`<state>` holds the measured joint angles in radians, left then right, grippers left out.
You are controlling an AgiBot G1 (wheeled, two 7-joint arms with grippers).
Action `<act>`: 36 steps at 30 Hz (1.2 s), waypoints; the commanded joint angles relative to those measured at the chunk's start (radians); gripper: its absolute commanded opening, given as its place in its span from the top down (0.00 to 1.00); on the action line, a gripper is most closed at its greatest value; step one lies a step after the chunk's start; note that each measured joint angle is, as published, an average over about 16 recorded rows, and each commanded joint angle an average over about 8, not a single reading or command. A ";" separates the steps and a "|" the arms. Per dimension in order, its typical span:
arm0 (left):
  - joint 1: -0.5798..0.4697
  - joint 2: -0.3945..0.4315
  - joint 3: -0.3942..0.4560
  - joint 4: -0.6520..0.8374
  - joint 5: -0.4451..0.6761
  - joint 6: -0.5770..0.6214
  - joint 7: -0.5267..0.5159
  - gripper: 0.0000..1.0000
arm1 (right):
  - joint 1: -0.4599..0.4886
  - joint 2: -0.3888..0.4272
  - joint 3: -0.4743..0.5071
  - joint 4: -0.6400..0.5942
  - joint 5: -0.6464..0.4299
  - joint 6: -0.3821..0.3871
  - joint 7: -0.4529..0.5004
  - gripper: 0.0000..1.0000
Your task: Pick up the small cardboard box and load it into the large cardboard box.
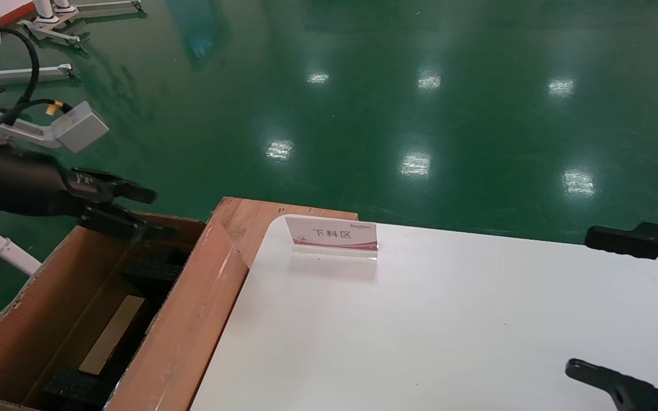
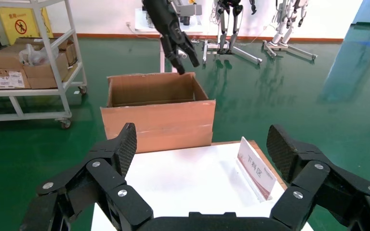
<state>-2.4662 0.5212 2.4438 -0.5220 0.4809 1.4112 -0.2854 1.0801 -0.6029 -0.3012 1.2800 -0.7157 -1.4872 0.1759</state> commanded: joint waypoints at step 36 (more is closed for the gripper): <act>0.682 0.034 -1.089 -0.414 0.109 0.057 0.064 0.00 | 0.001 0.001 -0.002 -0.001 0.001 0.001 -0.001 0.00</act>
<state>-1.7842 0.5549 1.3542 -0.9356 0.5903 1.4684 -0.2215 1.0807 -0.6024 -0.3028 1.2790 -0.7146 -1.4866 0.1749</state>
